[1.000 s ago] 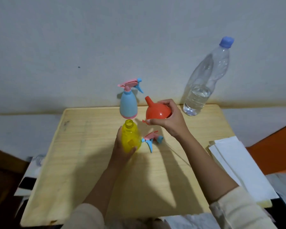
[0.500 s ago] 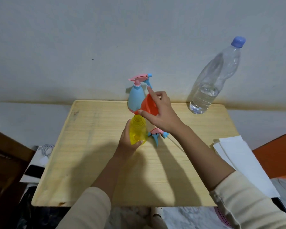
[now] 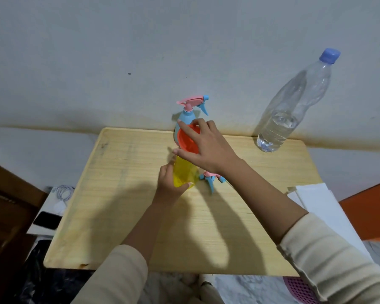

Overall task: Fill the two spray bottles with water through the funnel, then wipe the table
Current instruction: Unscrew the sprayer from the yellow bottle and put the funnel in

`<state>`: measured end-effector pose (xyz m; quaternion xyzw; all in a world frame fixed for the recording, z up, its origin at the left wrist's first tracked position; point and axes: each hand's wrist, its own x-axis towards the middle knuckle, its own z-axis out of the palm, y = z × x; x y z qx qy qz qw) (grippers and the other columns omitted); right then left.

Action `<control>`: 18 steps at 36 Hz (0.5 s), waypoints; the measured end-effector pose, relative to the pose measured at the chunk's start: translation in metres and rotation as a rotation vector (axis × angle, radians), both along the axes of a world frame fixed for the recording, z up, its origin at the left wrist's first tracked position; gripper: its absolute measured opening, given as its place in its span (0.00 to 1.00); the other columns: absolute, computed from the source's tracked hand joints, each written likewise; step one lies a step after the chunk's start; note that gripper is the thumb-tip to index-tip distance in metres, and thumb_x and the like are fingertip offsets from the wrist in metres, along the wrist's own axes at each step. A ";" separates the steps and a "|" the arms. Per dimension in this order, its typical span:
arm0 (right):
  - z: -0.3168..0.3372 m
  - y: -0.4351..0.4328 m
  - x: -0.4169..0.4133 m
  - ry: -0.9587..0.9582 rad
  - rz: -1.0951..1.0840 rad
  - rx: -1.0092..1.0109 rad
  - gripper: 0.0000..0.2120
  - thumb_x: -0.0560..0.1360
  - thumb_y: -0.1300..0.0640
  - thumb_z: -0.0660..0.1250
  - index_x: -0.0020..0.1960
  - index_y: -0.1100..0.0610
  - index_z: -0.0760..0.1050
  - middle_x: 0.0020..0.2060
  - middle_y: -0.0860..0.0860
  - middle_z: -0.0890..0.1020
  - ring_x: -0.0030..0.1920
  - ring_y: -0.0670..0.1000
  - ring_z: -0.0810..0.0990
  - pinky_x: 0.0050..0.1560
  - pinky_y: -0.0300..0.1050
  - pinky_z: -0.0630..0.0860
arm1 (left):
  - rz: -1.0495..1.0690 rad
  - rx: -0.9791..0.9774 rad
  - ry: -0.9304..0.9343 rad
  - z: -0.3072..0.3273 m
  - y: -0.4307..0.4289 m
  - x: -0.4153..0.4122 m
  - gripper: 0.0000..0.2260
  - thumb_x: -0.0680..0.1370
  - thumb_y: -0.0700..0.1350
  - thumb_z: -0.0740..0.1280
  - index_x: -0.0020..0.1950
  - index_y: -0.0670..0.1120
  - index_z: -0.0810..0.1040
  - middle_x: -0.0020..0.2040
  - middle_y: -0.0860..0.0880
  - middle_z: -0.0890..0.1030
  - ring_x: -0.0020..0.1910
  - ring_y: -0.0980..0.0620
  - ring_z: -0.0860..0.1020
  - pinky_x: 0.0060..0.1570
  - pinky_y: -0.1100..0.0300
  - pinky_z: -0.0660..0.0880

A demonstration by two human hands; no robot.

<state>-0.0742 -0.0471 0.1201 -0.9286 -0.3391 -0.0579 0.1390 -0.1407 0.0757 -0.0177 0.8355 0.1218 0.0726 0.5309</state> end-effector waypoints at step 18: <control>-0.006 0.017 -0.001 0.026 0.005 0.053 0.31 0.75 0.35 0.56 0.73 0.50 0.61 0.66 0.51 0.68 0.64 0.53 0.67 0.59 0.46 0.68 | 0.057 -0.034 0.030 0.003 0.000 -0.003 0.41 0.61 0.60 0.69 0.70 0.44 0.67 0.59 0.46 0.69 0.61 0.46 0.71 0.63 0.50 0.69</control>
